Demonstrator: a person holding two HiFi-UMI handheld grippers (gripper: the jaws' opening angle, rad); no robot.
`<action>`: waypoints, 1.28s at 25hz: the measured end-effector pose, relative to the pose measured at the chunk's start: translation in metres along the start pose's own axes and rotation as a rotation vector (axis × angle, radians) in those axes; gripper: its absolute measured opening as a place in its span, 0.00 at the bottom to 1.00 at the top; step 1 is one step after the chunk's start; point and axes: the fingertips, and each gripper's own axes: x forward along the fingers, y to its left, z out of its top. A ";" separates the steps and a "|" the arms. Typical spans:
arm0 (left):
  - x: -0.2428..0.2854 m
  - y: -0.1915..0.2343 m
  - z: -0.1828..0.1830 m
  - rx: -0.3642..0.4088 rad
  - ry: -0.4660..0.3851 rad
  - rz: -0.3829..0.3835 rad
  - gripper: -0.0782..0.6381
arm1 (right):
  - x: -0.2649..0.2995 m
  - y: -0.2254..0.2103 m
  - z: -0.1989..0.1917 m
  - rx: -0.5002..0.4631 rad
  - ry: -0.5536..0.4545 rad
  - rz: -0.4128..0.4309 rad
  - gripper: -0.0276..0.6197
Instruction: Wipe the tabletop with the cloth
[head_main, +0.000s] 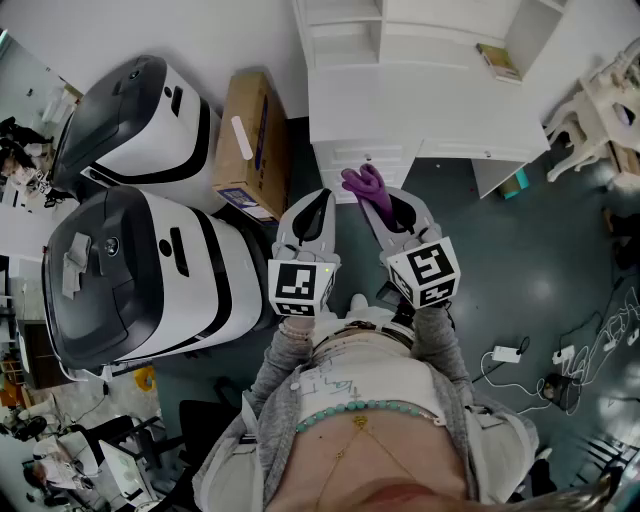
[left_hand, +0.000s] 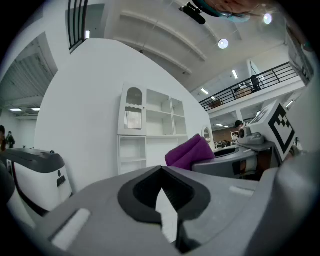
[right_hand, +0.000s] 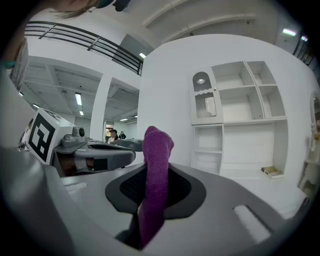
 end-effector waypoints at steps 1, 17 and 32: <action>0.001 0.000 -0.001 -0.009 0.001 -0.001 0.11 | 0.000 -0.001 -0.001 -0.001 0.003 0.001 0.18; 0.013 0.005 -0.020 -0.047 0.073 -0.009 0.11 | 0.003 -0.017 -0.010 0.055 0.010 0.053 0.18; 0.094 0.078 -0.022 -0.093 0.058 -0.080 0.11 | 0.090 -0.067 0.003 0.056 0.030 -0.027 0.18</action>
